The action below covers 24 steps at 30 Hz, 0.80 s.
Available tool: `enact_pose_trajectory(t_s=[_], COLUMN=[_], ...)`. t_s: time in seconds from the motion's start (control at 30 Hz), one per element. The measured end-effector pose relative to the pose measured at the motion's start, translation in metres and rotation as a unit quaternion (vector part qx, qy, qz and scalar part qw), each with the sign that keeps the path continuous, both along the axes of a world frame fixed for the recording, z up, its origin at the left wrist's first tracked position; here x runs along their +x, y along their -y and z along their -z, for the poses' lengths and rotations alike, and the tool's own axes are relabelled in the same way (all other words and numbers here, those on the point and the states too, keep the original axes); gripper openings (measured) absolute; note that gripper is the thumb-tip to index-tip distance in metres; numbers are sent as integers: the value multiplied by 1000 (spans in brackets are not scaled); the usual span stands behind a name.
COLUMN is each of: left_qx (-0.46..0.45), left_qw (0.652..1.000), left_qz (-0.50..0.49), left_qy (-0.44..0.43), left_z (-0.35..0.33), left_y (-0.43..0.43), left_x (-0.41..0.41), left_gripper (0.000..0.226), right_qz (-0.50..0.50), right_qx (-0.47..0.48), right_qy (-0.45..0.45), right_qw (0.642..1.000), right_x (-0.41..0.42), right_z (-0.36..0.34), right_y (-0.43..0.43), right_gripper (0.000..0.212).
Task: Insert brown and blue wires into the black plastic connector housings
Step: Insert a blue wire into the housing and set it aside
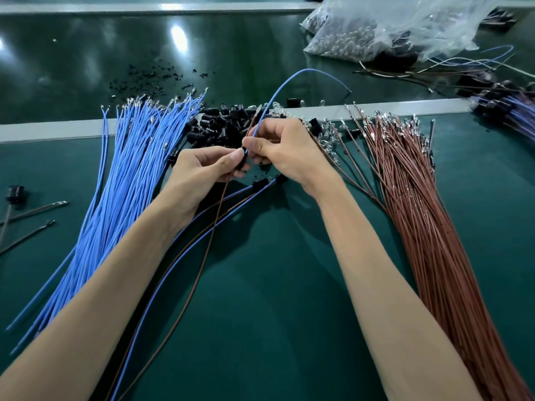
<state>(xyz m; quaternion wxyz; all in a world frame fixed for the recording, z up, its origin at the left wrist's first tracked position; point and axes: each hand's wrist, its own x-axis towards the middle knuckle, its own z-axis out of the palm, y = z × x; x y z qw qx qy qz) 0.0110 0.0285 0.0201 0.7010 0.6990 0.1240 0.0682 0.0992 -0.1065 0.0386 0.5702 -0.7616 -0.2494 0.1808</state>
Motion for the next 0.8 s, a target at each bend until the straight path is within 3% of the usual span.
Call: enact_pose_trajectory(t_s=[0.1, 0.33, 0.5, 0.8], left_qx=[-11, 17, 17, -13], left_qw=[1000, 1000, 1000, 1000], left_qz=[1, 2, 0, -2], left_qy=[-5, -12, -8, -10], left_z=[-1, 0, -1, -3], left_y=[-1, -1, 1, 0], left_x=[0, -1, 0, 0], left_gripper=[13, 14, 18, 20], right_qz=[27, -23, 43, 56], right_qx=[18, -24, 28, 77], right_qy=[22, 19, 24, -25], right_qw=[999, 999, 998, 995], right_x=[-1, 3, 0, -4], right_z=[1, 0, 7, 10], right_y=[-5, 4, -3, -8], right_gripper=[18, 18, 15, 18])
